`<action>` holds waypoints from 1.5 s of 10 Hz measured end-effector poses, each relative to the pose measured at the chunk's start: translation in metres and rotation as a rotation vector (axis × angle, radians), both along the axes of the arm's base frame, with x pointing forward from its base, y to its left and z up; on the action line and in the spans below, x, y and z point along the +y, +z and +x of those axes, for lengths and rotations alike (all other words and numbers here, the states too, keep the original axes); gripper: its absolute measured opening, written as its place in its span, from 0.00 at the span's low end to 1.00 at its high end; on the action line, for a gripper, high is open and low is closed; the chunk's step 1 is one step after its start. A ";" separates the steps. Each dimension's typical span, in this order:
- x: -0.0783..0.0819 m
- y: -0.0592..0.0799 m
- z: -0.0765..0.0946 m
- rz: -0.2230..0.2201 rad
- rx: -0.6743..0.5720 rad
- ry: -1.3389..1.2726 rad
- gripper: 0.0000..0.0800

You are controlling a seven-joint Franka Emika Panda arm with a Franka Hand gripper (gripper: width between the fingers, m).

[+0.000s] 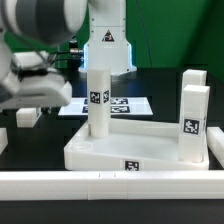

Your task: Assemble desk

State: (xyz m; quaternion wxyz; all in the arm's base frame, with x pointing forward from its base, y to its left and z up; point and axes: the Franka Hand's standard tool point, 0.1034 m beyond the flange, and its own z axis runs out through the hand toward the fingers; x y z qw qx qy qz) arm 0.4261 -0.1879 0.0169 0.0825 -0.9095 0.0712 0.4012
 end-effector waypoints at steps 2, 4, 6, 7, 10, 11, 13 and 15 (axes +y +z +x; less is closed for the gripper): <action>0.009 -0.005 -0.012 0.005 0.028 0.004 0.81; 0.008 -0.005 -0.012 0.005 0.027 0.001 0.81; 0.006 -0.008 -0.017 0.007 0.050 0.000 0.81; 0.005 -0.011 -0.019 0.006 0.065 0.005 0.81; 0.004 -0.011 -0.018 0.004 0.062 0.005 0.56; 0.004 -0.011 -0.019 0.004 0.062 0.004 0.36; 0.003 -0.011 -0.019 0.004 0.062 0.004 0.36; 0.003 -0.011 -0.019 0.004 0.062 0.003 0.36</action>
Offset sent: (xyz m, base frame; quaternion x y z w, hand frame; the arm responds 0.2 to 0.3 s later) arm 0.0000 0.0000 0.0000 0.0000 0.0000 0.0000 1.0000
